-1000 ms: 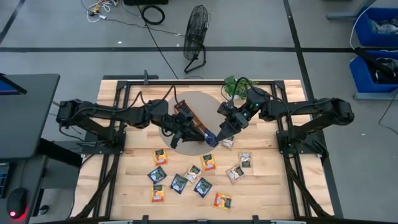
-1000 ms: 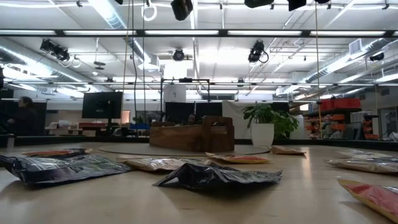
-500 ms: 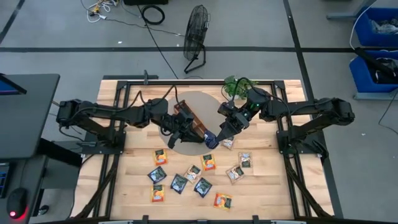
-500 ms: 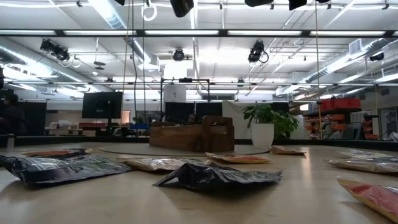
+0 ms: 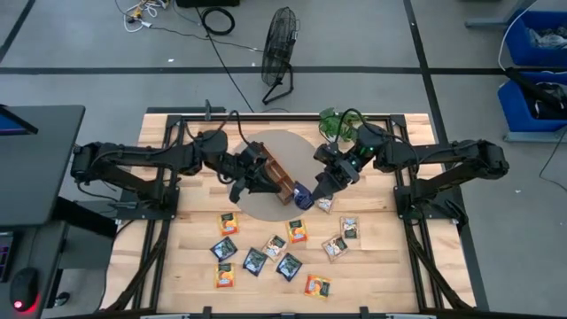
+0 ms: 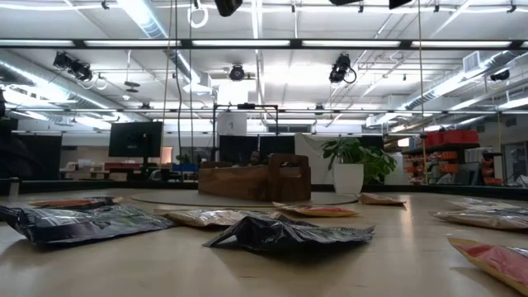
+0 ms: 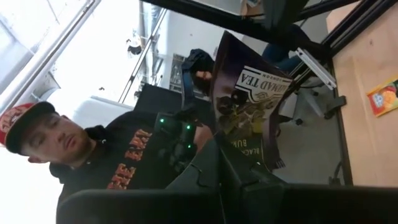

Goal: Pick & Place Tea
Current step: Put the purple tea bag into the right section of the wooden organizer

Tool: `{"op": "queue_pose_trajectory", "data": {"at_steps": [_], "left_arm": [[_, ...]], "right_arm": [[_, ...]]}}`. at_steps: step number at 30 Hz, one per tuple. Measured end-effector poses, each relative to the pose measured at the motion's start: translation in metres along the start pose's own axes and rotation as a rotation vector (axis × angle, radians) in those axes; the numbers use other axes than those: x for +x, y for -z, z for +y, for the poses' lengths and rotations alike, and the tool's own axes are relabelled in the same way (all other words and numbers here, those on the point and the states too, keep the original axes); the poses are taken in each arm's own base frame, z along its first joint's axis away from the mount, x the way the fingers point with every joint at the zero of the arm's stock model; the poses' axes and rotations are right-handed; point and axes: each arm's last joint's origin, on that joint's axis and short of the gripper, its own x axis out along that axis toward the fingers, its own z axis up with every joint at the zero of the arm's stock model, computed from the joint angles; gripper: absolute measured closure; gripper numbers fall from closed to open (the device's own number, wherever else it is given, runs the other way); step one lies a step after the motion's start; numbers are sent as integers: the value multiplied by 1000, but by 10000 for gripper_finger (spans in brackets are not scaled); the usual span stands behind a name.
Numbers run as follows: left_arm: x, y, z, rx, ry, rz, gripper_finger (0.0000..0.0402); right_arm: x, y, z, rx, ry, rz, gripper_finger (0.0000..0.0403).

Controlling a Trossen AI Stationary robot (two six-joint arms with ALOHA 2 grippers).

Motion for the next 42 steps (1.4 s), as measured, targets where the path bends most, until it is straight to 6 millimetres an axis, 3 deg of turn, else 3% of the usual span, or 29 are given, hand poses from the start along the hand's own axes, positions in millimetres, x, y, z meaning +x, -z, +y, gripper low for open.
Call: {"op": "queue_pose_trajectory", "data": {"at_steps": [6,17,22,26,31,42], "left_arm": [[4,-1,4,-13,-14,-35,350],[12,-3,10,-35,18,-87,159],[21,1,18,-74,37,-84,126],[27,-4,18,-68,61,-73,132],[36,-8,20,-52,90,-48,167],[41,-3,25,-67,94,10,310]], "right_arm": [[0,2,-5,38,39,11,403],[1,3,-7,31,52,12,403],[1,2,-9,35,63,3,403],[0,3,-12,49,94,-4,403],[0,3,-13,56,102,-3,403],[0,3,-13,52,97,-4,403]]}}
